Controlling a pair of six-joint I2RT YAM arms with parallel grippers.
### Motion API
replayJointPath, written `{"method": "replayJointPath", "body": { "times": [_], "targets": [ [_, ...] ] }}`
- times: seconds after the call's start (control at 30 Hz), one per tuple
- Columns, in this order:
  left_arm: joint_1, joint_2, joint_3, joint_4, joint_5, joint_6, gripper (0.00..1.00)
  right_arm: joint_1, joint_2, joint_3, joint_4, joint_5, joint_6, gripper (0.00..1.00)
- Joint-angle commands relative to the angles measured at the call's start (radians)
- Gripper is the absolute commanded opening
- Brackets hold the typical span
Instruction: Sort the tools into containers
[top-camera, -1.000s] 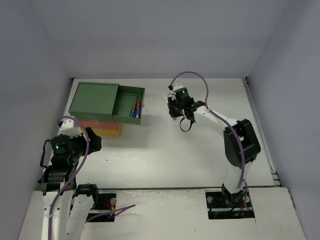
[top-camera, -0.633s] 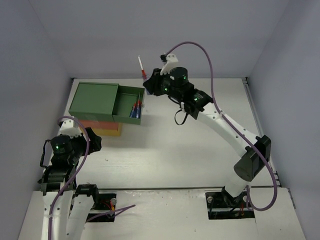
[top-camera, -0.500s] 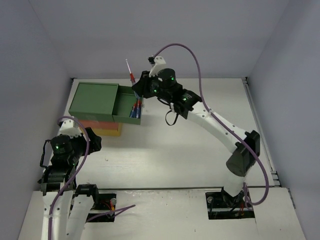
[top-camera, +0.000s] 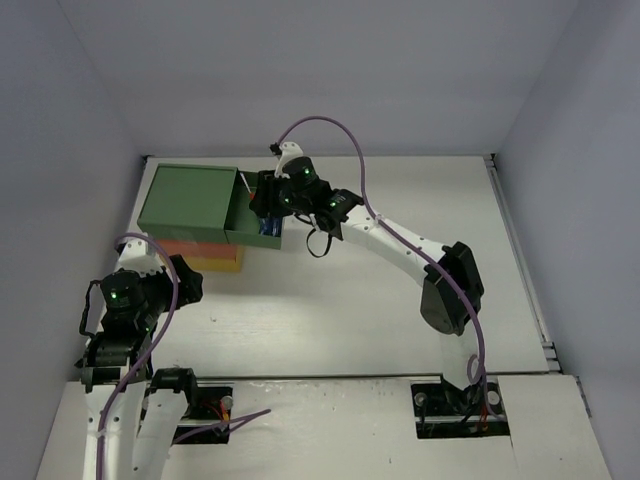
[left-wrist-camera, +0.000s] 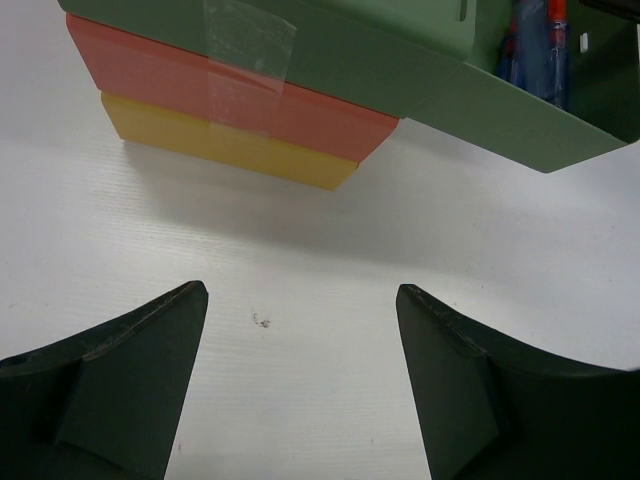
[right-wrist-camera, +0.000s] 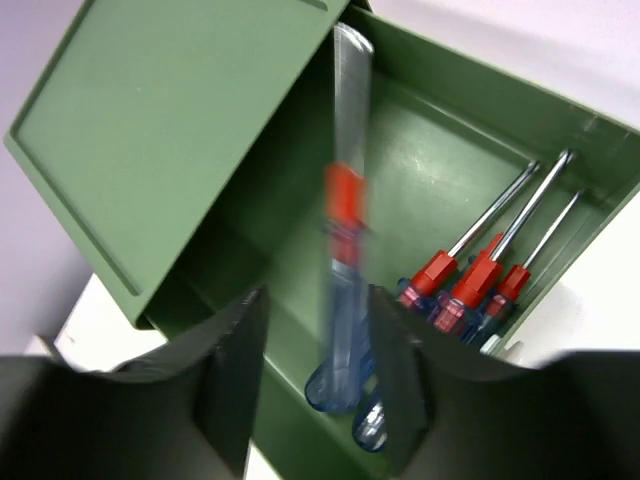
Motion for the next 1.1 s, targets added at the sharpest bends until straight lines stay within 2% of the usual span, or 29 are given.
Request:
{"method": "replayJointPath", "body": {
  "times": [0.0, 0.1, 0.2, 0.33, 0.5, 0.77, 0.93, 1.07],
  "targets": [
    [-0.002, 0.012, 0.009, 0.063, -0.007, -0.01, 0.74, 0.003, -0.081, 0.036, 0.071, -0.01, -0.013, 0.53],
    [-0.002, 0.018, 0.019, 0.063, -0.016, -0.01, 0.74, 0.001, -0.132, 0.021, 0.069, 0.002, -0.026, 0.58],
    [-0.002, 0.03, 0.056, 0.063, -0.048, -0.014, 0.74, -0.008, -0.188, -0.04, 0.068, 0.036, -0.054, 0.59],
    [-0.002, 0.08, 0.198, 0.061, -0.092, -0.013, 0.74, -0.05, -0.289, -0.134, 0.068, 0.068, -0.066, 0.56],
    [-0.002, 0.341, 0.442, 0.066, -0.153, -0.012, 0.74, -0.18, -0.385, -0.268, 0.067, 0.005, -0.063, 0.54],
    [0.011, 0.778, 0.789, 0.079, -0.149, 0.054, 0.74, -0.239, -0.37, -0.356, 0.064, -0.099, -0.131, 0.55],
    [0.085, 0.963, 0.897, 0.079, -0.086, 0.085, 0.74, -0.241, -0.282, -0.351, 0.062, -0.148, -0.169, 0.55],
    [0.133, 1.042, 0.952, 0.083, -0.05, 0.104, 0.74, -0.239, -0.225, -0.333, 0.06, -0.16, -0.198, 0.55]
  ]
}}
